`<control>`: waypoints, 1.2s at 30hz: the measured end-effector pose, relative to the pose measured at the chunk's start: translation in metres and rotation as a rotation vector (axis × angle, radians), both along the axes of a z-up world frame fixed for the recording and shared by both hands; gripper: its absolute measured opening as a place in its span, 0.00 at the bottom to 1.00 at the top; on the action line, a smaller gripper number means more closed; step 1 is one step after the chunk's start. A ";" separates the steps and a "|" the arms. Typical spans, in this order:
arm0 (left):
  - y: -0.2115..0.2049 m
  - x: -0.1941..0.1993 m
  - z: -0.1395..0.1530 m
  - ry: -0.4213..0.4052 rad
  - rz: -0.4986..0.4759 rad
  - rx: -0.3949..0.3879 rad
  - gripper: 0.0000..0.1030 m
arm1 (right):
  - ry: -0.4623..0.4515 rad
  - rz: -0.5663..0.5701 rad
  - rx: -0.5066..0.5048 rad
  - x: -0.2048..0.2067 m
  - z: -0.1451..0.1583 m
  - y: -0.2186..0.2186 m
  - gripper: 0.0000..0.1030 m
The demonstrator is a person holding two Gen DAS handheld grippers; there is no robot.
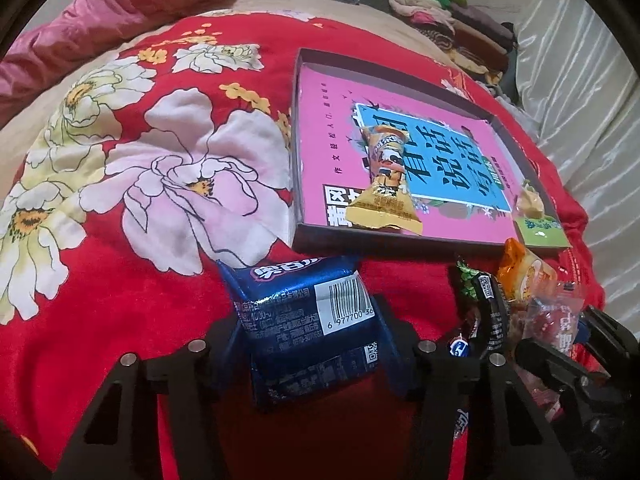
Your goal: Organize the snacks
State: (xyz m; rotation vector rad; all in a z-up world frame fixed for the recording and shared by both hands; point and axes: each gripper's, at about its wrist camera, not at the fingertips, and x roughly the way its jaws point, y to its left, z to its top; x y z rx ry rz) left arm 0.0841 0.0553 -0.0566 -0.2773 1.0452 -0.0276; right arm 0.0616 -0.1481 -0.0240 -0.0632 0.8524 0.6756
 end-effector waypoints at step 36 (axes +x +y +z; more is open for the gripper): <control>-0.010 -0.023 0.062 -0.138 -0.065 -0.094 0.53 | -0.046 -0.087 0.111 0.012 0.021 -0.033 0.40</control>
